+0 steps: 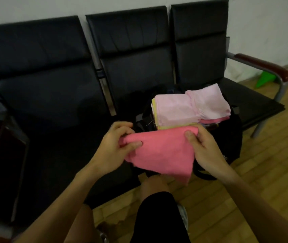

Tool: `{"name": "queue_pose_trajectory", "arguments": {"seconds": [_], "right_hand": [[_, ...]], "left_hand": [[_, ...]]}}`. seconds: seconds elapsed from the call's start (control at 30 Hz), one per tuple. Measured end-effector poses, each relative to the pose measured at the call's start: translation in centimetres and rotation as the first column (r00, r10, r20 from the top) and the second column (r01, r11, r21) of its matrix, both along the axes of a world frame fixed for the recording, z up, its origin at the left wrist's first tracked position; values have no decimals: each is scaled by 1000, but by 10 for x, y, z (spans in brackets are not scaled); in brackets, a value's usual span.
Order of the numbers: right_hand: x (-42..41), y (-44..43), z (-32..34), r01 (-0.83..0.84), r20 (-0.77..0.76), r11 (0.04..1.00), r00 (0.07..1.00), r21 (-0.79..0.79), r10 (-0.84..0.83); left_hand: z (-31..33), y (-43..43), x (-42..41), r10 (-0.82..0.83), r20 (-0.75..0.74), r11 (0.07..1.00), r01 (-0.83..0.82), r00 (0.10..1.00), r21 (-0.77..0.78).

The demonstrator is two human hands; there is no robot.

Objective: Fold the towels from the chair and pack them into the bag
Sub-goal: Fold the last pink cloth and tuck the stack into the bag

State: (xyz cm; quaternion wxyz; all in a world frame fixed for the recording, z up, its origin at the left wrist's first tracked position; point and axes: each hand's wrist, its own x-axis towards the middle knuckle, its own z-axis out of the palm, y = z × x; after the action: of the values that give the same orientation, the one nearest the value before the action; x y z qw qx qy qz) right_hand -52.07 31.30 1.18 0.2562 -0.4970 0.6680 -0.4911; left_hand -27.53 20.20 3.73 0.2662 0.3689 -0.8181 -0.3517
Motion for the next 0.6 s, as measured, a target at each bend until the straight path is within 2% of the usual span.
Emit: {"name": "queue_pose_trajectory", "arguments": {"seconds": [0.03, 0.1, 0.2, 0.3, 0.37, 0.5, 0.6], "right_hand": [[-9, -8, -2, 42, 5, 999, 999, -4, -42], [-22, -21, -1, 132, -35, 990, 990, -57, -134], [-55, -69, 1, 223, -109, 966, 965, -130, -237], [-100, -129, -3, 236, -227, 965, 939, -115, -257], [-135, -181, -16, 276, -287, 960, 918, -36, -275], [-173, -250, -42, 317, -372, 919, 903, 233, -216], [-187, -276, -52, 325, -362, 899, 908, 293, -210]], "left_hand": [[-4, -6, -12, -76, -54, 993, 80, 996, 86], [-5, -16, -34, -138, -133, 980, 155, 982, 127], [-17, -61, -80, -125, -238, 974, 164, 963, 153], [-33, -116, -127, -74, -304, 967, 143, 950, 209], [-54, -166, -159, -50, -254, 963, 114, 966, 244], [-81, -231, -200, 41, -32, 969, -32, 999, 245], [-84, -253, -221, 88, 103, 955, -113, 991, 274]]}}
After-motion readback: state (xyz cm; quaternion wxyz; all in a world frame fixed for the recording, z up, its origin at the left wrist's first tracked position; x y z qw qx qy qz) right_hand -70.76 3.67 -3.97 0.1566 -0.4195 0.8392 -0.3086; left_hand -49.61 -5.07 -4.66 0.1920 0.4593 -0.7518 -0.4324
